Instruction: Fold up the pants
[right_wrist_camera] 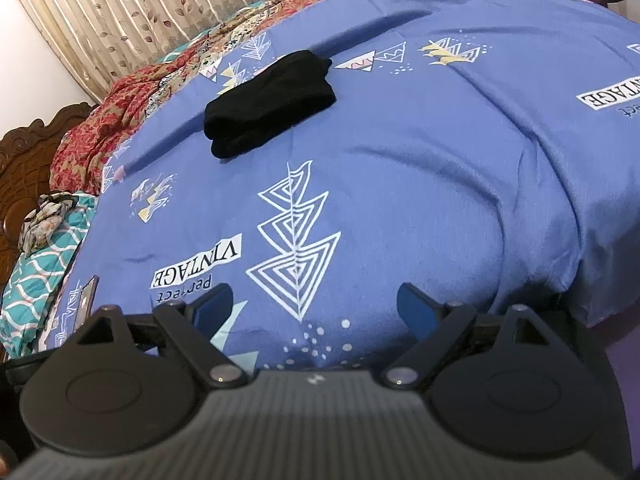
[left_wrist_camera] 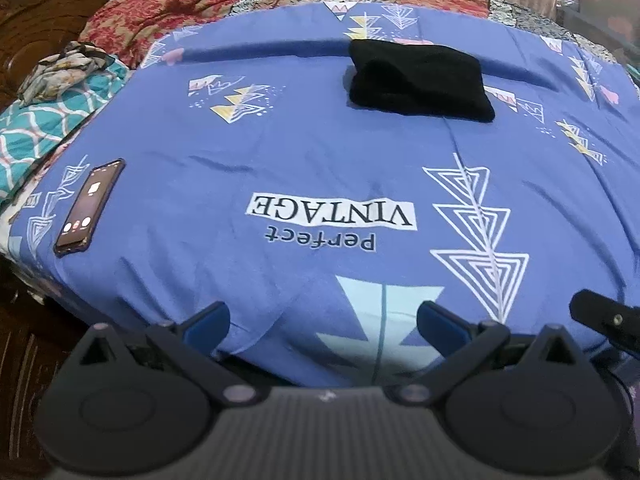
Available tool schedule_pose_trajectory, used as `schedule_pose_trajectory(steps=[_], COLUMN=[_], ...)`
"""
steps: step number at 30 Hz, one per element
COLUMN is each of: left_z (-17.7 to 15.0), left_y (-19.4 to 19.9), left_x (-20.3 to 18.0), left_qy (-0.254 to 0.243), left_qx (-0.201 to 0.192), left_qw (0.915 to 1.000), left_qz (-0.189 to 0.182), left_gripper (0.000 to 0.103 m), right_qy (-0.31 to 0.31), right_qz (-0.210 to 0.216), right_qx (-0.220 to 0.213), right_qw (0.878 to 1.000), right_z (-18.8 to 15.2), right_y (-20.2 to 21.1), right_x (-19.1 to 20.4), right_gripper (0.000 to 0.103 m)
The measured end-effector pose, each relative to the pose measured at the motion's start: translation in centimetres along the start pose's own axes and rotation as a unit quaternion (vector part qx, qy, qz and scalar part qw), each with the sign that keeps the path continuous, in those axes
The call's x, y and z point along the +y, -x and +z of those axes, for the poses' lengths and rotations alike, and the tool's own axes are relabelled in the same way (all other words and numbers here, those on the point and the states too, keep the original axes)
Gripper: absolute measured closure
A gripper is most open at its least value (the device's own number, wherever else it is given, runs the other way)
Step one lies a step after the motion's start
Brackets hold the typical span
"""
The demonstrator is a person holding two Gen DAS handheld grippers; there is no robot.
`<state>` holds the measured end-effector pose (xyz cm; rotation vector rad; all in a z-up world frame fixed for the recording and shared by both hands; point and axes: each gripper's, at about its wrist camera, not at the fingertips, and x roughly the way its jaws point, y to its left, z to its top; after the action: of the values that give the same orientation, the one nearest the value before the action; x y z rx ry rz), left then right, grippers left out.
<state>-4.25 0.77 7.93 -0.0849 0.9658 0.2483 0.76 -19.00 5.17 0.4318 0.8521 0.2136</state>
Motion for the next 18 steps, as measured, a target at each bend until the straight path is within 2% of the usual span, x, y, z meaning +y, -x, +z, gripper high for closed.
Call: schedule_pose_trajectory(steps=[18], left_z=[-0.33], left_y=[-0.1], left_x=[0.27], left_qy=[0.004], left_qx=[-0.002], left_qw=[0.9999], left_qz=[0.009], left_gripper=[0.0], right_qy=[-0.004], right_qz=[-0.002], right_qx=[0.011], right_qw=[1.0], right_z=[-0.24], right_y=[-0.33], right_x=[-0.3], right_gripper=[0.012])
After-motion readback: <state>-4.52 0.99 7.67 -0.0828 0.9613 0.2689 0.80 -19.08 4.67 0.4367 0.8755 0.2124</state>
